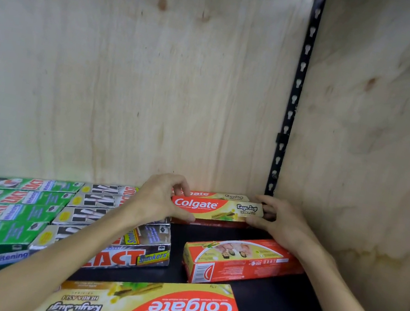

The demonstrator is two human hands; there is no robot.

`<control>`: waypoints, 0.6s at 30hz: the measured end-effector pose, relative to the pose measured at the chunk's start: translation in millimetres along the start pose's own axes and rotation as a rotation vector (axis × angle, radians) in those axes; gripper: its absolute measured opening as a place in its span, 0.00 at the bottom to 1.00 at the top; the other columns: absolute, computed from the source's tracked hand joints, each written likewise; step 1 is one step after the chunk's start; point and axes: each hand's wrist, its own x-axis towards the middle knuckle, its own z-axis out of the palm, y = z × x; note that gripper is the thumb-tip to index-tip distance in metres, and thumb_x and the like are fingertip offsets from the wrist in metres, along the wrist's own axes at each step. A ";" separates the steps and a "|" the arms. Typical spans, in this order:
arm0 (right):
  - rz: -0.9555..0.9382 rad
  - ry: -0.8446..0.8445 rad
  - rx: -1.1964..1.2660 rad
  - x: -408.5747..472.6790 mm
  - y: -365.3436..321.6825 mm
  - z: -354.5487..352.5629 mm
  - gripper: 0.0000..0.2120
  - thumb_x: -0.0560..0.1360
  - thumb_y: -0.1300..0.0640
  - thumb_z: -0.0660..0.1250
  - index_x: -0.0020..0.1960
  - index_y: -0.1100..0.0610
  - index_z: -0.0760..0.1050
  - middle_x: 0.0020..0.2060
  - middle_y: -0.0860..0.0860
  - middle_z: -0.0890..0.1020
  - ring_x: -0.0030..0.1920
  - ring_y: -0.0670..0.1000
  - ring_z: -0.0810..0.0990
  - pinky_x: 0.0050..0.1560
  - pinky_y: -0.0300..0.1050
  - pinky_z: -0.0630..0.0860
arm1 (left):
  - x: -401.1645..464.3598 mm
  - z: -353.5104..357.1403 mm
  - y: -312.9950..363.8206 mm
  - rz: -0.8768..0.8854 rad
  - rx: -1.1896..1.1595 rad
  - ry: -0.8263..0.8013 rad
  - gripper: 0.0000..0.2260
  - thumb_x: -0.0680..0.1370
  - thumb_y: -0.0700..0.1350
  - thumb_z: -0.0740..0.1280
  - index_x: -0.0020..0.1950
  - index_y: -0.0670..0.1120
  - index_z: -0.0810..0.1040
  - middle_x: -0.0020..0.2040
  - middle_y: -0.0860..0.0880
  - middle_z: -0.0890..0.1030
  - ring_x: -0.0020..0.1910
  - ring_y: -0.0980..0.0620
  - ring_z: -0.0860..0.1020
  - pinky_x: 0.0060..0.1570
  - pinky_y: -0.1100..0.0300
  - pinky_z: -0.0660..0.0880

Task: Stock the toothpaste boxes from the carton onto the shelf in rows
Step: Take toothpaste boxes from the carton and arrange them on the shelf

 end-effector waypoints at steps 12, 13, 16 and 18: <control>0.092 -0.010 -0.050 5.6 -1.4 -0.9 0.40 0.72 0.52 0.79 0.79 0.50 0.64 0.59 0.51 0.83 0.55 0.48 0.80 0.59 0.46 0.74 | 4.2 0.6 0.6 -0.063 0.108 0.097 0.20 0.64 0.60 0.81 0.50 0.50 0.87 0.48 0.54 0.77 0.44 0.58 0.74 0.40 0.63 0.69; 0.106 -0.018 -0.070 8.3 -1.9 -1.5 0.40 0.71 0.52 0.79 0.79 0.50 0.64 0.58 0.51 0.83 0.54 0.48 0.80 0.59 0.46 0.74 | 4.1 1.0 -0.1 -0.082 0.091 0.084 0.21 0.64 0.59 0.81 0.52 0.50 0.86 0.48 0.55 0.77 0.44 0.59 0.74 0.38 0.66 0.68; 0.125 -0.047 -0.159 17.9 -4.0 -3.9 0.42 0.70 0.52 0.80 0.79 0.50 0.63 0.51 0.49 0.83 0.51 0.47 0.79 0.53 0.44 0.72 | 7.7 1.2 -3.3 -0.130 0.048 0.040 0.23 0.65 0.56 0.82 0.56 0.49 0.85 0.51 0.54 0.79 0.47 0.59 0.76 0.40 0.68 0.69; 0.120 -0.052 -0.184 23.6 -4.7 -2.4 0.42 0.70 0.53 0.80 0.78 0.50 0.64 0.49 0.48 0.82 0.50 0.46 0.79 0.52 0.44 0.72 | 9.5 0.5 -4.6 -0.149 0.020 0.034 0.23 0.64 0.54 0.83 0.56 0.48 0.85 0.51 0.53 0.80 0.49 0.57 0.77 0.46 0.65 0.70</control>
